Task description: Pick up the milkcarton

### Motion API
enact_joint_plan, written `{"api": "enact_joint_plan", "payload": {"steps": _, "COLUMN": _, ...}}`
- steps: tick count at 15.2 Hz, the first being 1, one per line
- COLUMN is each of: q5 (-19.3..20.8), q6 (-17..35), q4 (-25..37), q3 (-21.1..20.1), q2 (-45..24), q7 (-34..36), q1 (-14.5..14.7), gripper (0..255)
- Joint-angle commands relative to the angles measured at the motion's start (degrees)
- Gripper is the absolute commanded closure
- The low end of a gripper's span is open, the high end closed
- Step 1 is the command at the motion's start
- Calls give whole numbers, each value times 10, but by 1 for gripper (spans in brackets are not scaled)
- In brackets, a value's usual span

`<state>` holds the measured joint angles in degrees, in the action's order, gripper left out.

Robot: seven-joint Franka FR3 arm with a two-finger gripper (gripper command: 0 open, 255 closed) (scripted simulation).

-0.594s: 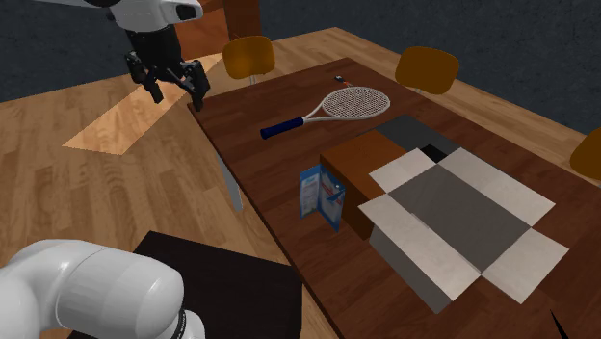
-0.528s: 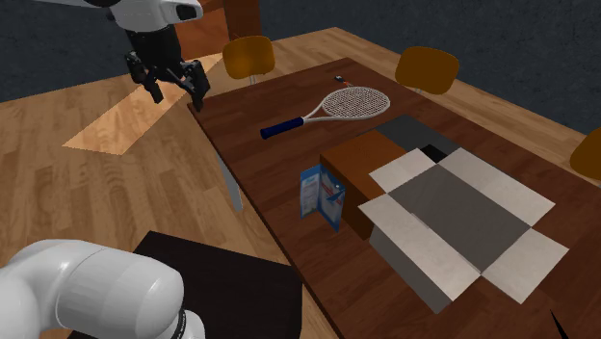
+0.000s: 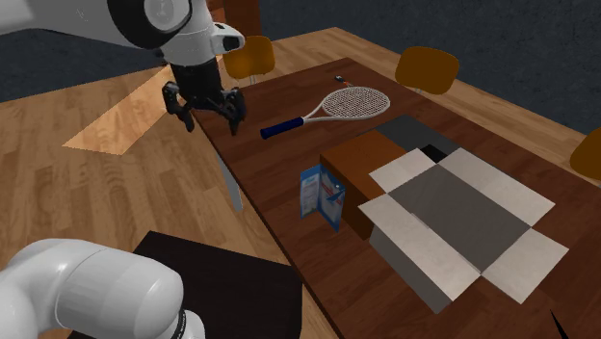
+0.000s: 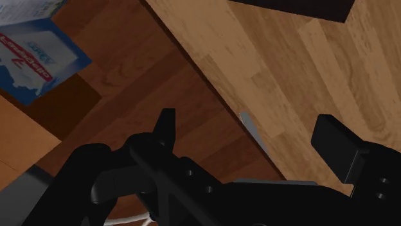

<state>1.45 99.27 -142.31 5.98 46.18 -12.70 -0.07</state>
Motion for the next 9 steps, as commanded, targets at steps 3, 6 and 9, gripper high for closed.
{"api": "enact_joint_plan", "payload": {"steps": 3, "q5": 45, "q6": 24, "q4": -27, "q3": 58, "q2": -1, "q7": -93, "q1": -10, "gripper": 0}}
{"api": "enact_joint_plan", "payload": {"steps": 6, "q5": 78, "q6": 45, "q4": -36, "q3": 102, "q2": -15, "q7": -161, "q1": -18, "gripper": 0}}
{"api": "enact_joint_plan", "payload": {"steps": 9, "q5": 108, "q6": 69, "q4": -36, "q3": 148, "q2": -40, "q7": -228, "q1": -22, "gripper": 0}}
